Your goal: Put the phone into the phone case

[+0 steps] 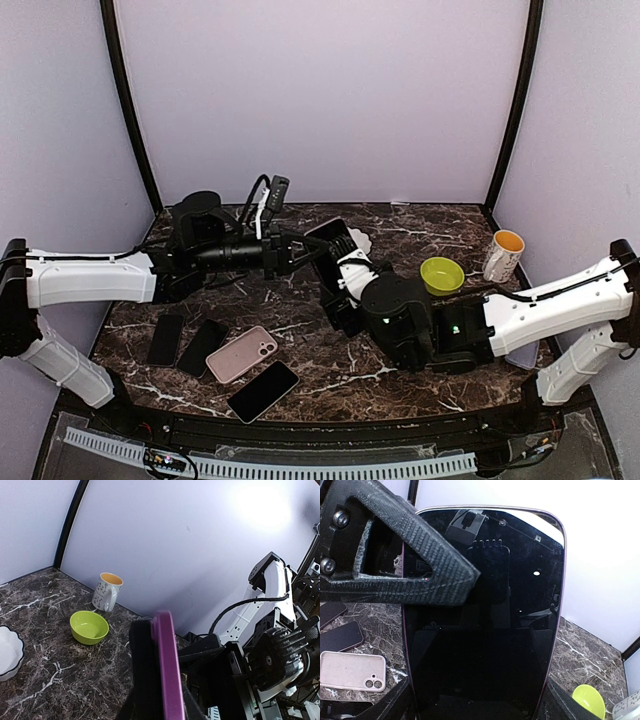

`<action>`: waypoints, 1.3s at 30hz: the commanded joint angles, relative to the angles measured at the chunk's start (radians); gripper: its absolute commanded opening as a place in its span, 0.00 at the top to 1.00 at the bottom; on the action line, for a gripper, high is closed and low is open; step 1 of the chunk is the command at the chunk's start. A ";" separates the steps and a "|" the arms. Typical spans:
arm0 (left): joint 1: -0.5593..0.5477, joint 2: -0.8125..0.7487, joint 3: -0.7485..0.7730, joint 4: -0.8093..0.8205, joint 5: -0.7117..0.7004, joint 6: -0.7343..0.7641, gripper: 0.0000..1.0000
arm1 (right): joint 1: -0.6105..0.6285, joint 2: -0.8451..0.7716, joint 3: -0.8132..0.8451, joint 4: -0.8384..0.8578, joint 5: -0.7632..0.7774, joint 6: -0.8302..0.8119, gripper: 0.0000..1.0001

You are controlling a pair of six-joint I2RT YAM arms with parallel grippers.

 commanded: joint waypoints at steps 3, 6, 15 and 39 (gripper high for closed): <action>-0.019 -0.013 -0.003 -0.019 0.039 0.106 0.97 | -0.015 -0.069 0.010 -0.035 -0.110 0.089 0.15; -0.029 -0.008 -0.022 -0.027 0.012 0.166 1.00 | -0.049 -0.119 -0.028 -0.093 -0.215 0.156 0.02; -0.119 0.074 -0.046 -0.003 -0.164 0.397 1.00 | -0.110 -0.305 -0.096 -0.302 -0.714 0.187 0.01; -0.214 0.294 -0.124 0.158 -0.193 0.574 1.00 | -0.151 -0.262 -0.136 -0.205 -0.270 0.256 0.01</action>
